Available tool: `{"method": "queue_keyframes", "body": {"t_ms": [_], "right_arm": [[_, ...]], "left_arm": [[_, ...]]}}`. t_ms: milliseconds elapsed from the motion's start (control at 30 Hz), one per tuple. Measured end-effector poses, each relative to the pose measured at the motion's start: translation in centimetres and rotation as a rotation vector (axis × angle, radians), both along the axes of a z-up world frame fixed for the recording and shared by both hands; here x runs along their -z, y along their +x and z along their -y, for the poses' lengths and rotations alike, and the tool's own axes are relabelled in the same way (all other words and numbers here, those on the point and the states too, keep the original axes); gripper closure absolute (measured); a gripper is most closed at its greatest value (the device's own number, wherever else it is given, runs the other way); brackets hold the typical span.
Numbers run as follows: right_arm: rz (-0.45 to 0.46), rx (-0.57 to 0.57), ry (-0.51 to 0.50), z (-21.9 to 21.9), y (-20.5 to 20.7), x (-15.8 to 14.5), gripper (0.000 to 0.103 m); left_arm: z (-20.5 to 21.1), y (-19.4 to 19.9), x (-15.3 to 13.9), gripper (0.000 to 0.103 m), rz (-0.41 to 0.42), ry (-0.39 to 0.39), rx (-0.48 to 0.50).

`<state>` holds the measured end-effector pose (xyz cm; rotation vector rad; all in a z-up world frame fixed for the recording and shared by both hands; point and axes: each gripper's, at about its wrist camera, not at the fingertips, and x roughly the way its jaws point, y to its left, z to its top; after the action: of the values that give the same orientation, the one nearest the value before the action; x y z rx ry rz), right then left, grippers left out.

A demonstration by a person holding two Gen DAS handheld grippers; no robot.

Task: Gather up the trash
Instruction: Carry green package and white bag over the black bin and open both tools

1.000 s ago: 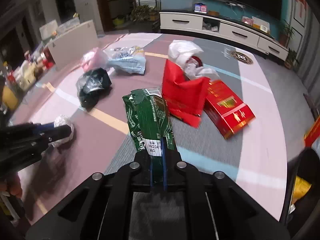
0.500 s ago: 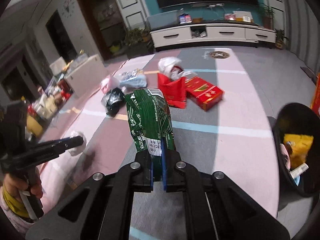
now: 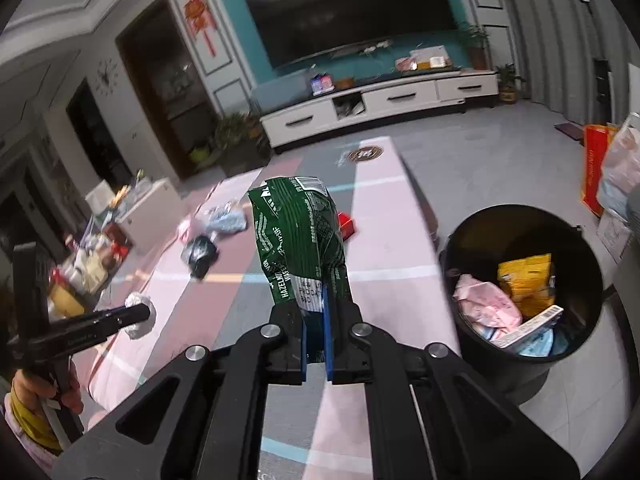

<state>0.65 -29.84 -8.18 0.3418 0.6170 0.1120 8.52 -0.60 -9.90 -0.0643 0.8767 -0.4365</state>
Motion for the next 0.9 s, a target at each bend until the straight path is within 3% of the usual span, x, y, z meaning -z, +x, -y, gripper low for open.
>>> {"method": "queue_keyframes", "body": {"t_ms": [400,800,900], "right_arm": [[0.039,0.167,0.078,6.8,-3.5,0.6,0.096],[0.034,0.326,0.152,13.3,-5.1,2.4,0.096],[0.023,0.347,0.181,14.5,-4.6,3.2,0.096]], "left_arm": [[9.8,0.1,-3.6,0.081,0.086,-0.008,0.213],[20.6,2.6,-4.0,0.081,0.09,-0.038,0.365],[24.0,3.7,-3.2,0.081,0.06,-0.048,0.412]]}}
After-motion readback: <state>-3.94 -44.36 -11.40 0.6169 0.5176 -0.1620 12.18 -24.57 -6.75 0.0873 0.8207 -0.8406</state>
